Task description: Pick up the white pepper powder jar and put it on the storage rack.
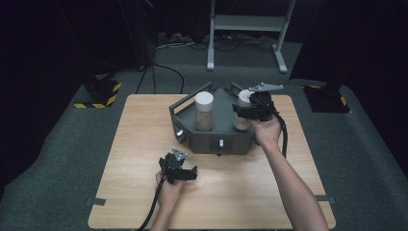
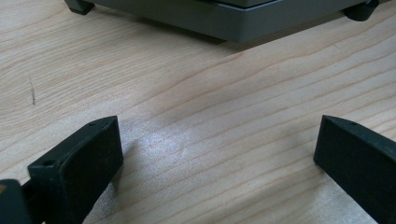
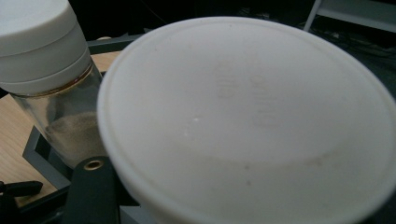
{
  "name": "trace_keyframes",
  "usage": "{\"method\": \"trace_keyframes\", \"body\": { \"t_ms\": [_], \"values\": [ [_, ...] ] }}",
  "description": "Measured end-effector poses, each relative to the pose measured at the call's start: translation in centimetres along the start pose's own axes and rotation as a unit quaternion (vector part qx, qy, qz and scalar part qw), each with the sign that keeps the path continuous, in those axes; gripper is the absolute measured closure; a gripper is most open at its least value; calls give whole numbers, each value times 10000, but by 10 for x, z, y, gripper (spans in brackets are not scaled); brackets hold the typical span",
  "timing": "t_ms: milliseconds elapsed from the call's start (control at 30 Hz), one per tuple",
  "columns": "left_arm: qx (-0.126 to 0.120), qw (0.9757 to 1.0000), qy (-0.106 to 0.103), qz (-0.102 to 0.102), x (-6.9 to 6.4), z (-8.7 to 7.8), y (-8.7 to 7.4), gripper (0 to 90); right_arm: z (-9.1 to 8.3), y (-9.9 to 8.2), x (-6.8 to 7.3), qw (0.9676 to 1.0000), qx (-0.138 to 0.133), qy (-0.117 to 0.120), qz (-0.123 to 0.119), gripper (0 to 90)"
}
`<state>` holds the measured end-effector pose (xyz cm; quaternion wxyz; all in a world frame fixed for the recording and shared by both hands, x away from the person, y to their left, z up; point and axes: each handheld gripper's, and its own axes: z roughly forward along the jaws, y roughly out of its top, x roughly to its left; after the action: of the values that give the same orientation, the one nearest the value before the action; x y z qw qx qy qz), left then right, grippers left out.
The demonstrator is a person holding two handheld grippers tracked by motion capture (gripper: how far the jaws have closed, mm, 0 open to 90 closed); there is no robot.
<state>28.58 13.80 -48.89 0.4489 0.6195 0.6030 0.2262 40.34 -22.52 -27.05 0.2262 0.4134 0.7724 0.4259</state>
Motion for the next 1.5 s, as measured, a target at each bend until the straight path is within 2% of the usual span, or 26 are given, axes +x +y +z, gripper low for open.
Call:
{"method": "trace_keyframes", "body": {
  "t_ms": [733, 1167, 1200, 1267, 1333, 1400, 1433, 1500],
  "values": [
    [7, 10000, 0, 8, 0, 0, 0, 12, 17, -2, 6, 9998, 157, -80, -69, 351],
    [22, 10000, 6, 41, 0, 0, 1, 12, 17, -8, 2, 10000, 54, 4, -73, 344],
    [19, 10000, 6, 36, 0, 0, 1, 12, 17, -8, 0, 10000, 45, 38, -74, 330],
    [20, 10000, 6, 36, 0, 0, 1, 12, 17, -9, -3, 9999, 15, 114, -54, 204],
    [34, 10000, 6, 54, 1, -1, 1, 12, 17, -9, -5, 9999, 10, 147, -41, 124],
    [20, 10000, 6, 38, 0, 0, 1, 12, 17, -10, -8, 9997, -8, 234, -7, 95],
    [37, 10000, 7, 59, 1, -1, 1, 12, 17, -10, -12, 9994, -11, 328, 63, 49],
    [25, 10000, 4, 38, 0, 0, 1, 12, 17, -10, -13, 9994, 13, 328, 75, 29]
  ]
}}
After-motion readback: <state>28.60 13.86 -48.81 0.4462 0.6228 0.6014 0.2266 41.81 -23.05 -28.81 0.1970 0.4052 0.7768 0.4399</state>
